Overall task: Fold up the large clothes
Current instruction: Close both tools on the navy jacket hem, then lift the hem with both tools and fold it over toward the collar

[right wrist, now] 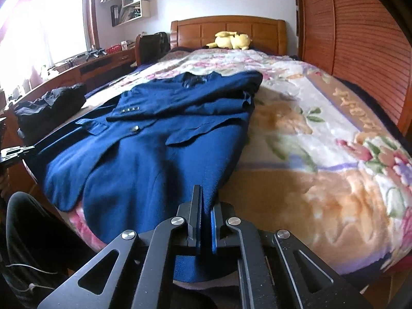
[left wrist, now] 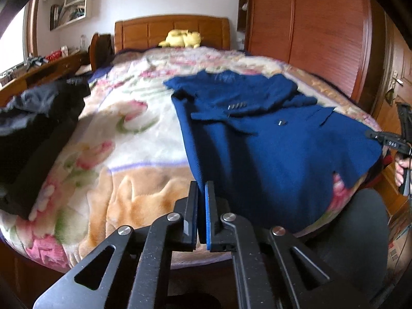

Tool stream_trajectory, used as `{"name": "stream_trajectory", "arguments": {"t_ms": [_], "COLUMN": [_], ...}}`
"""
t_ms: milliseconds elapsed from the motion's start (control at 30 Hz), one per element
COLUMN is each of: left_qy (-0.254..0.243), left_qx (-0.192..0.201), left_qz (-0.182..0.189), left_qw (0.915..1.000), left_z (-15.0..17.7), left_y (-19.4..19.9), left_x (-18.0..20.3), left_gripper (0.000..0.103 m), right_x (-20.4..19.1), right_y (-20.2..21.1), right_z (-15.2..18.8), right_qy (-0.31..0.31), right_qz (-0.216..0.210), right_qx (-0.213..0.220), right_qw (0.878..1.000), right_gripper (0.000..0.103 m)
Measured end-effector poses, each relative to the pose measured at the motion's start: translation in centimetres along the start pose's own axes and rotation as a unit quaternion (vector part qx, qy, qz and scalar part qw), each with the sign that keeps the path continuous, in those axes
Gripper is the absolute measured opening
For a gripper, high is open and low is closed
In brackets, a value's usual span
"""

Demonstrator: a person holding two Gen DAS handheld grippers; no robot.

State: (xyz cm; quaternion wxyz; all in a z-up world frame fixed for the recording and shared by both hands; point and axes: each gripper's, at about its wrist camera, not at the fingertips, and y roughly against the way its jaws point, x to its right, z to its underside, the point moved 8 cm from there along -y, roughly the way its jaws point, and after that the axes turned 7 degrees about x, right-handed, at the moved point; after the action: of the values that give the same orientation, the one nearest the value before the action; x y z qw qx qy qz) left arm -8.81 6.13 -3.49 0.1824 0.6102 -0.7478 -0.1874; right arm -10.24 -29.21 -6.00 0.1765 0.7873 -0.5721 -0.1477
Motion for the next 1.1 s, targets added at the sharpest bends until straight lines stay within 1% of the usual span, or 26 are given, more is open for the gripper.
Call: {"name": "stream_trajectory", "arguments": {"t_ms": [133, 267, 400, 567, 700, 833, 900, 1000, 1100], "left_qy": [-0.007, -0.017, -0.019, -0.011, -0.013, -0.011, -0.007, -0.003, 0.005], "left_qx": [0.029, 0.047, 0.063, 0.066, 0.069, 0.079, 0.089, 0.107, 0.131], "left_qz": [0.005, 0.011, 0.013, 0.013, 0.014, 0.014, 0.022, 0.020, 0.030], "left_qw": [0.9995, 0.9987, 0.9978, 0.9976, 0.9975, 0.9967, 0.9958, 0.9941, 0.9909], "left_z": [-1.4, -2.5, -2.9, -2.9, -2.9, -3.7, -4.2, -4.9, -6.5], "left_y": [2.2, 4.2, 5.6, 5.7, 5.6, 5.5, 6.0, 6.9, 8.6], "left_x": [1.2, 2.1, 2.0, 1.6, 1.5, 1.5, 1.8, 2.1, 2.1], "left_gripper": [0.005, 0.005, 0.005, 0.005, 0.005, 0.005, 0.005, 0.005, 0.005], "right_x": [-0.9, -2.1, -2.6, -1.4, -1.1, -1.2, -1.2, -1.6, -1.6], "right_y": [1.5, 3.2, 4.5, 5.4, 4.4, 4.2, 4.3, 5.5, 7.2], "right_z": [-0.4, -0.8, -0.9, -0.4, 0.2, 0.0, -0.2, -1.1, -2.2], "right_qy": [0.005, 0.017, 0.025, 0.006, 0.005, -0.007, -0.007, -0.002, -0.009], "right_qz": [0.004, 0.002, -0.008, -0.020, -0.018, -0.024, -0.026, -0.022, -0.032], "right_qx": [0.010, 0.022, 0.034, 0.047, 0.040, 0.041, 0.042, 0.054, 0.078], "right_qw": [1.000, 1.000, 0.999, 0.999, 0.999, 0.999, 0.999, 0.998, 0.996], "right_gripper": [0.005, 0.005, 0.005, 0.005, 0.005, 0.005, 0.005, 0.004, 0.004]}}
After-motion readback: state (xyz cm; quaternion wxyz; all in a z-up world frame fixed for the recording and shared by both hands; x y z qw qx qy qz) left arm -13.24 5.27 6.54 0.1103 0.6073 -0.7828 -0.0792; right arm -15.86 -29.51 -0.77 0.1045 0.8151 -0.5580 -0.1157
